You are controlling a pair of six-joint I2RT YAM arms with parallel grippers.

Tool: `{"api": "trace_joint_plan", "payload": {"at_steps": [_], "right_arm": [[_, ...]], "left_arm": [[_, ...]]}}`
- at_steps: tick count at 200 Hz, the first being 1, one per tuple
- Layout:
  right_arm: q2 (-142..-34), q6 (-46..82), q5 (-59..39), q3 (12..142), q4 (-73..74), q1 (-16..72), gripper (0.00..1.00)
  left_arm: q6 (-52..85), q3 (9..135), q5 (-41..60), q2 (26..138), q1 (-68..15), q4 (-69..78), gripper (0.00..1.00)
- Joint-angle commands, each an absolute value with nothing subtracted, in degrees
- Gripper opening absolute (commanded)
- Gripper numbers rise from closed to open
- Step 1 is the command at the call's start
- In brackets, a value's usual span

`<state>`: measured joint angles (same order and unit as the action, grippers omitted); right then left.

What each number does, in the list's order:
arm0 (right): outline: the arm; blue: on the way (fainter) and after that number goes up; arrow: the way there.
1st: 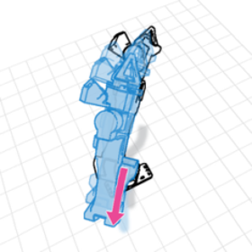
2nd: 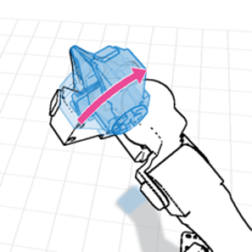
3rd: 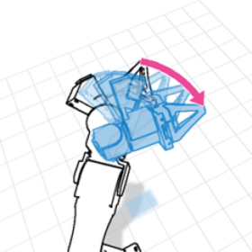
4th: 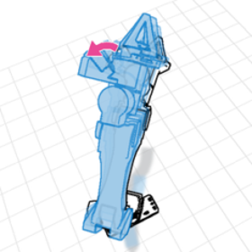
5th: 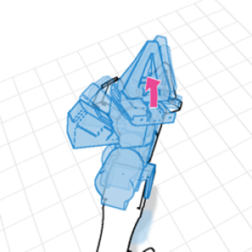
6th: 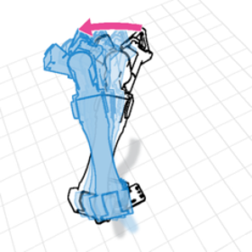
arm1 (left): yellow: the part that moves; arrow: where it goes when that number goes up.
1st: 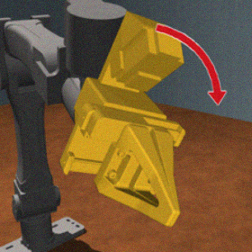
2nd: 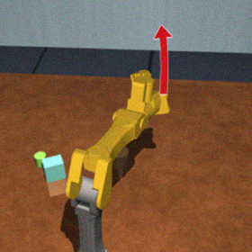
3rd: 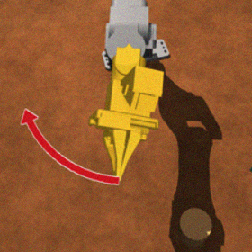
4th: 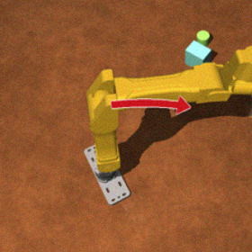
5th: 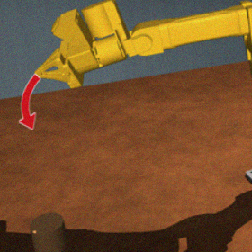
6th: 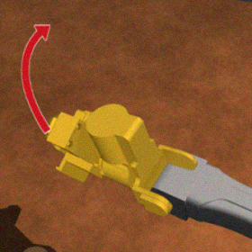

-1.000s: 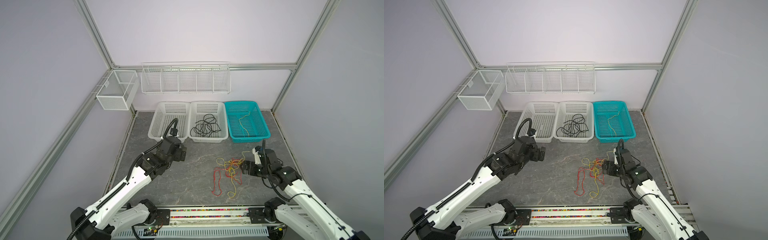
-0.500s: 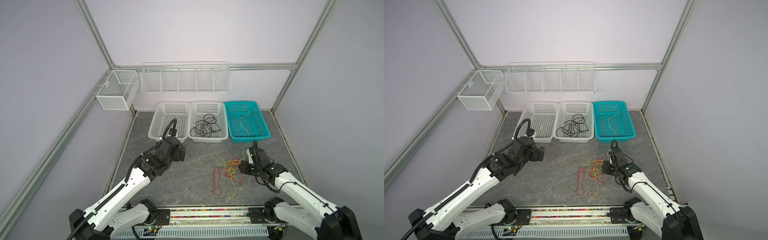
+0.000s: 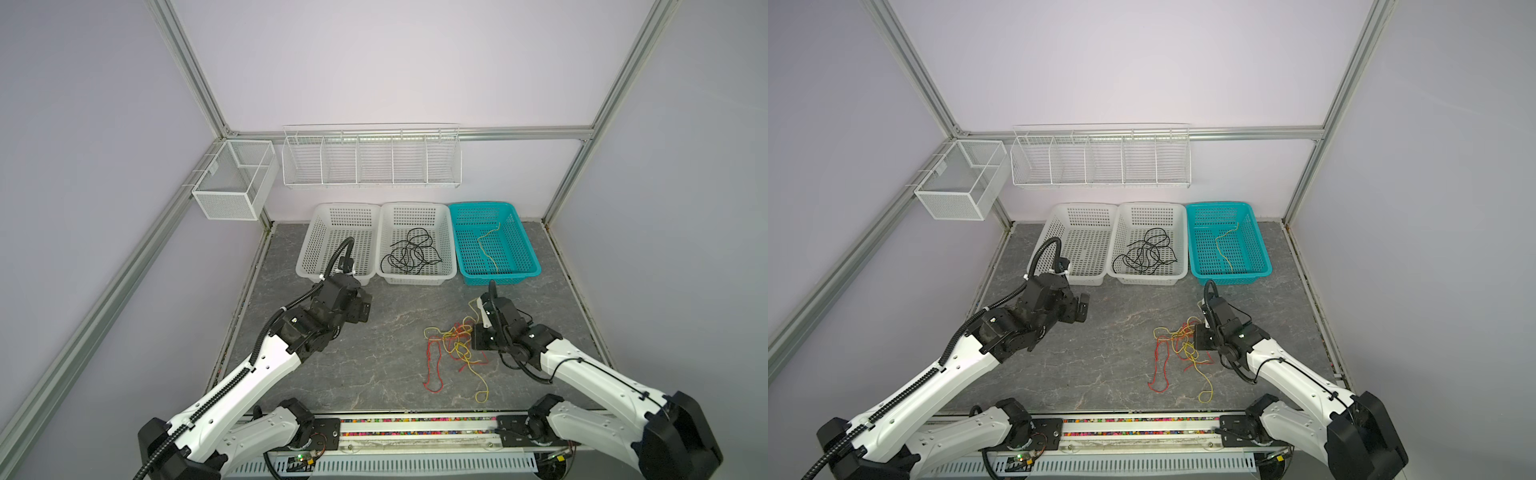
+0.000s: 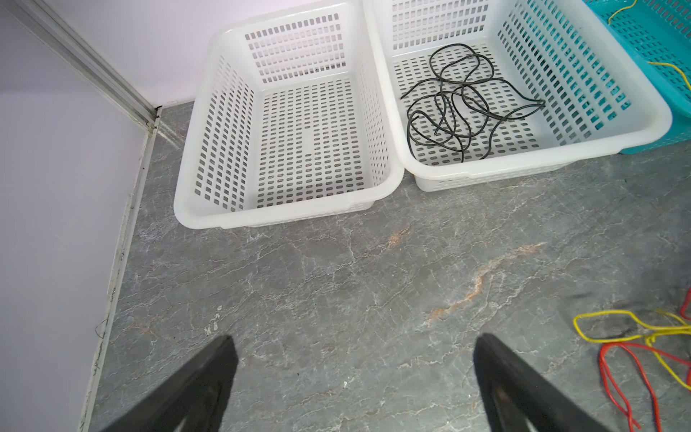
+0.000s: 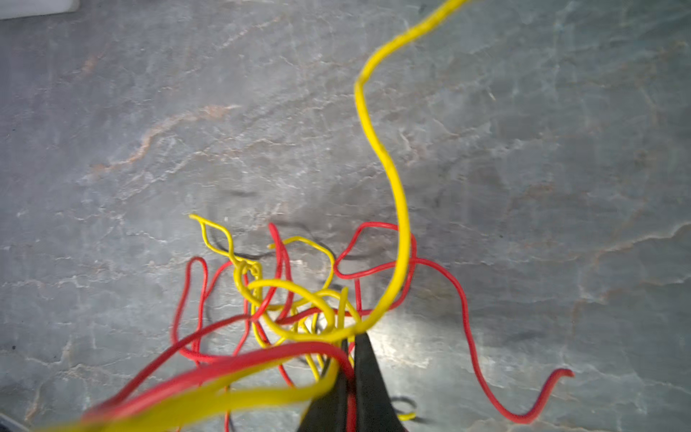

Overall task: Untangle the cables
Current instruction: 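Grasp the tangled red and yellow wires with the right gripper, then grasp the yellow wires with the left gripper while the right gripper holds the red wire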

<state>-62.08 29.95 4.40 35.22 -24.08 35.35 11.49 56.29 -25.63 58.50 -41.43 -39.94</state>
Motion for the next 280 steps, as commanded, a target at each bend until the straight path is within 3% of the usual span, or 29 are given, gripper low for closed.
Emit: {"api": "trace_joint_plan", "payload": {"at_steps": [1,38,98,118,167,198,217,280], "right_arm": [[-63.44,28.73,8.62,39.75,-25.38,39.88,0.07],[-67.48,24.24,11.59,47.28,-25.88,46.75,0.07],[-75.08,18.59,13.54,56.78,-27.86,53.26,0.07],[-76.99,18.03,13.75,58.53,-28.62,54.12,0.07],[-80.91,16.65,16.08,62.05,-30.43,57.40,0.07],[-83.03,15.74,18.49,63.78,-31.88,59.65,0.07],[-83.58,15.47,19.36,64.49,-32.55,60.61,0.07],[-82.70,14.46,19.36,64.91,-31.99,63.32,0.07]], "left_arm": [[10.81,55.90,-25.01,58.20,-41.48,-40.43,1.00],[11.35,56.95,-18.17,57.37,-41.53,-39.65,1.00],[25.04,50.58,10.19,49.91,-41.58,-27.77,0.94],[29.76,47.60,15.01,48.55,-41.99,-23.85,0.91],[31.93,46.35,12.17,51.85,-47.37,-24.54,0.84],[29.94,49.25,6.21,56.11,-51.61,-29.10,0.75],[29.62,49.58,5.17,57.22,-52.01,-30.29,0.66],[29.97,49.70,2.19,57.43,-52.03,-31.33,0.51]]}}
